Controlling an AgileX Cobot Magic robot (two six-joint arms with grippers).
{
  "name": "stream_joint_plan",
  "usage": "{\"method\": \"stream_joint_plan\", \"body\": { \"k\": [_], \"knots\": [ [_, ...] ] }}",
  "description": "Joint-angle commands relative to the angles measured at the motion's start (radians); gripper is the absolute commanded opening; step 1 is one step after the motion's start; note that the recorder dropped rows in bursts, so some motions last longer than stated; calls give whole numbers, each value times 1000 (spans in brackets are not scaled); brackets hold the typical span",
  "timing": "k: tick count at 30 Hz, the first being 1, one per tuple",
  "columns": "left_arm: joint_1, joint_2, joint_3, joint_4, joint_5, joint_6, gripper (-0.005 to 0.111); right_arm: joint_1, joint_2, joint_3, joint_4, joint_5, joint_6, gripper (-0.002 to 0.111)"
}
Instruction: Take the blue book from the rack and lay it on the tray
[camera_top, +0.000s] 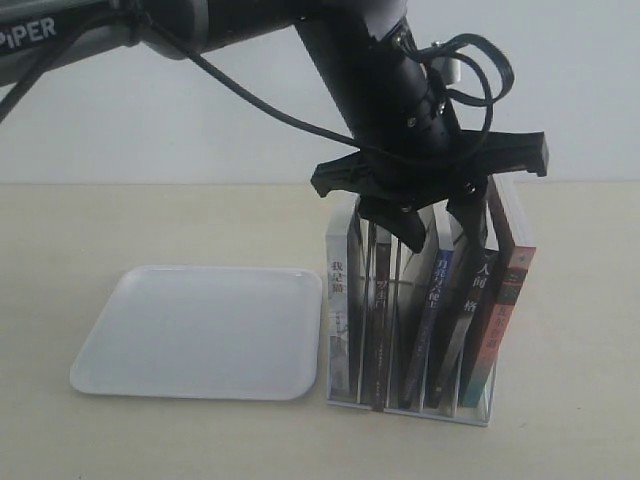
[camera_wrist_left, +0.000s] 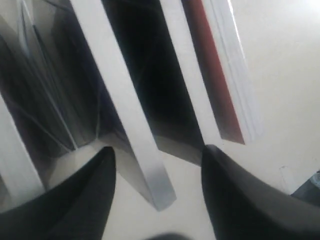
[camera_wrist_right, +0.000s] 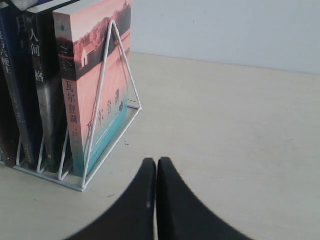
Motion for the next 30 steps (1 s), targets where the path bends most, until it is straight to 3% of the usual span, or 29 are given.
{"method": "stream_joint_plan", "body": {
  "k": [1,19,22,30],
  "knots": [
    [-3,-1,-2,101,5,-47,50,1,-5,0,-8,-8,-3,0],
    [-3,41,-2,96,5,-87,48,1,-5,0,-8,-8,-3,0],
    [-3,41,-2,96,5,-87,43,1,-5,0,-8,-8,-3,0],
    [-3,41,-2,98,5,-87,14,1,-5,0,-8,-8,-3,0]
  ]
}}
